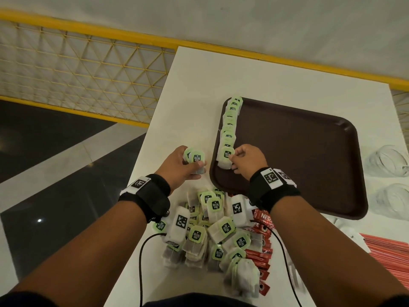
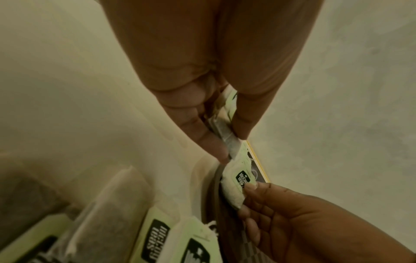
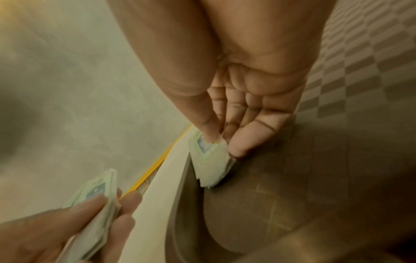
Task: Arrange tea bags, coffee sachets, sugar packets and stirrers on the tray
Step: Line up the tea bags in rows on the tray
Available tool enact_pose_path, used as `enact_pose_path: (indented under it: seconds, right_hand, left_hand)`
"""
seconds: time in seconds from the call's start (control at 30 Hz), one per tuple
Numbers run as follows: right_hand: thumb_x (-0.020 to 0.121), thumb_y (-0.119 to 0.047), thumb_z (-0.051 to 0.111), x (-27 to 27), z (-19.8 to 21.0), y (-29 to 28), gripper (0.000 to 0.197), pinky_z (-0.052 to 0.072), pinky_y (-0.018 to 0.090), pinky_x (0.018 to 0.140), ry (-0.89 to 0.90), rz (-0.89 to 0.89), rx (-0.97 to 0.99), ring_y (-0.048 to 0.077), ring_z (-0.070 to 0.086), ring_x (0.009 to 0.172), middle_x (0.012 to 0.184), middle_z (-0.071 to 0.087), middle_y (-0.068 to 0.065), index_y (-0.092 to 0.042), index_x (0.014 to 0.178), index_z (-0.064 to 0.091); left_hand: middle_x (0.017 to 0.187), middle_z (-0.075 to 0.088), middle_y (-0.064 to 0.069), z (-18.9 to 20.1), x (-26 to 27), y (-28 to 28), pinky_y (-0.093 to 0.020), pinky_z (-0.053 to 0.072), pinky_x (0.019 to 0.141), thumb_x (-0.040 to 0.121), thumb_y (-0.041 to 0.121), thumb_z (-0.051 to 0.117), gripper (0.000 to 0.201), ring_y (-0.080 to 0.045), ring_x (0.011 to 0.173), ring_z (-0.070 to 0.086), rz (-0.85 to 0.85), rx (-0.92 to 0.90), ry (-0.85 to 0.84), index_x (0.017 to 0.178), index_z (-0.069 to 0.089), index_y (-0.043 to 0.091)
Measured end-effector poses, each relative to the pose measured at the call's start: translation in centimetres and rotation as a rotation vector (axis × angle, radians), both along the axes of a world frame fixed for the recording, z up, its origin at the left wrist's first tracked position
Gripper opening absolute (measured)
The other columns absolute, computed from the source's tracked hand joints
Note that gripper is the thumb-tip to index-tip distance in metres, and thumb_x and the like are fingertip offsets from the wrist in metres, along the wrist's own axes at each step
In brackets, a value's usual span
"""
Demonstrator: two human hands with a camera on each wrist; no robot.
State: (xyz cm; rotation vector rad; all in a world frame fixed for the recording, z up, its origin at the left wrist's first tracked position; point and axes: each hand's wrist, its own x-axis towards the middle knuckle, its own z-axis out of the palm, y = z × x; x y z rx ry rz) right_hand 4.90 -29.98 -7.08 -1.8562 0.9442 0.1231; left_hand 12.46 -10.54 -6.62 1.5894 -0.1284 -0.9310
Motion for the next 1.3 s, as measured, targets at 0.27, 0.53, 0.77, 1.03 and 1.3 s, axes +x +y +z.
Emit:
enact_pose_path:
  seconds: [0.27, 0.53, 0.77, 1.03, 1.3]
  right_hand:
    - [0.085, -0.011, 0.071, 0.5, -0.3, 0.1, 0.016, 0.059, 0.036, 0.067, 0.040, 0.016, -0.028, 0.019, 0.067, 0.065, 0.069, 0.061, 0.001, -0.012, 0.093, 0.058]
    - [0.086, -0.029, 0.073, -0.6, 1.5, -0.3, 0.022, 0.053, 0.025, 0.059, -0.055, 0.025, -0.069, 0.012, 0.062, 0.063, 0.081, 0.063, 0.003, -0.014, 0.097, 0.061]
    - [0.088, -0.017, 0.070, -1.0, 2.2, 1.2, 0.011, 0.049, 0.017, 0.055, -0.078, 0.170, 0.245, 0.010, 0.061, 0.066, 0.090, 0.070, 0.013, -0.011, 0.096, 0.066]
    - [0.091, -0.016, 0.066, -1.4, 0.7, -0.2, 0.008, 0.046, 0.018, 0.051, 0.007, 0.120, 0.081, 0.009, 0.060, 0.058, 0.089, 0.072, 0.008, -0.011, 0.097, 0.064]
    - [0.086, -0.023, 0.072, -0.7, 0.6, 0.2, 0.018, 0.051, 0.024, 0.055, 0.065, 0.084, -0.107, 0.014, 0.061, 0.056, 0.086, 0.070, 0.005, -0.010, 0.095, 0.063]
  left_hand:
    - [0.112, 0.069, -0.019, -0.2, 0.4, -0.3, -0.037, 0.058, 0.079, 0.092, 0.004, 0.062, 0.023, -0.028, 0.098, 0.071, -0.014, -0.002, 0.047, 0.107, 0.048, 0.012]
    - [0.123, 0.060, -0.022, -0.2, 0.7, -1.1, -0.037, 0.059, 0.084, 0.093, 0.000, 0.059, 0.031, -0.033, 0.108, 0.066, -0.053, 0.011, 0.074, 0.121, 0.047, 0.003]
    - [0.111, 0.064, -0.015, 0.0, 0.0, -2.1, -0.035, 0.059, 0.080, 0.090, 0.004, 0.065, 0.029, -0.024, 0.096, 0.068, -0.091, 0.009, 0.002, 0.114, 0.049, 0.010]
    - [0.116, 0.067, -0.017, -0.3, 0.4, -1.5, -0.027, 0.059, 0.073, 0.103, 0.011, 0.045, 0.014, -0.027, 0.099, 0.068, 0.017, 0.037, 0.083, 0.112, 0.055, 0.007]
    - [0.101, 0.069, -0.014, -0.7, 0.5, -0.8, -0.028, 0.051, 0.074, 0.095, 0.024, 0.061, 0.020, -0.020, 0.088, 0.060, -0.115, 0.199, -0.210, 0.106, 0.068, 0.008]
